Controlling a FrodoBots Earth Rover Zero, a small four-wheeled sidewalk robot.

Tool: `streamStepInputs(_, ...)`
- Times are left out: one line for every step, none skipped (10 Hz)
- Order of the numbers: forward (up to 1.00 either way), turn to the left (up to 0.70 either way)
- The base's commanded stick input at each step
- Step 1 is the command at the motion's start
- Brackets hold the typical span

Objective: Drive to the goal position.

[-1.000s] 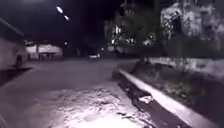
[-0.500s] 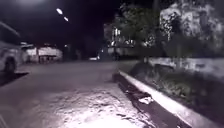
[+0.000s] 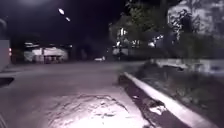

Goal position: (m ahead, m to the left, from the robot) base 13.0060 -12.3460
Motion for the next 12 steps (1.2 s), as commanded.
streamStepInputs(0.00, 0.00)
streamStepInputs(0.00, 0.00)
streamStepInputs(0.19, 0.00)
streamStepInputs(0.70, 0.00)
streamStepInputs(0.70, 0.00)
streamStepInputs(0.70, 0.00)
streamStepInputs(0.70, 0.00)
streamStepInputs(0.70, 0.10)
streamStepInputs(0.70, 0.27)
streamStepInputs(0.70, 0.35)
streamStepInputs(0.70, 0.35)
streamStepInputs(0.70, 0.35)
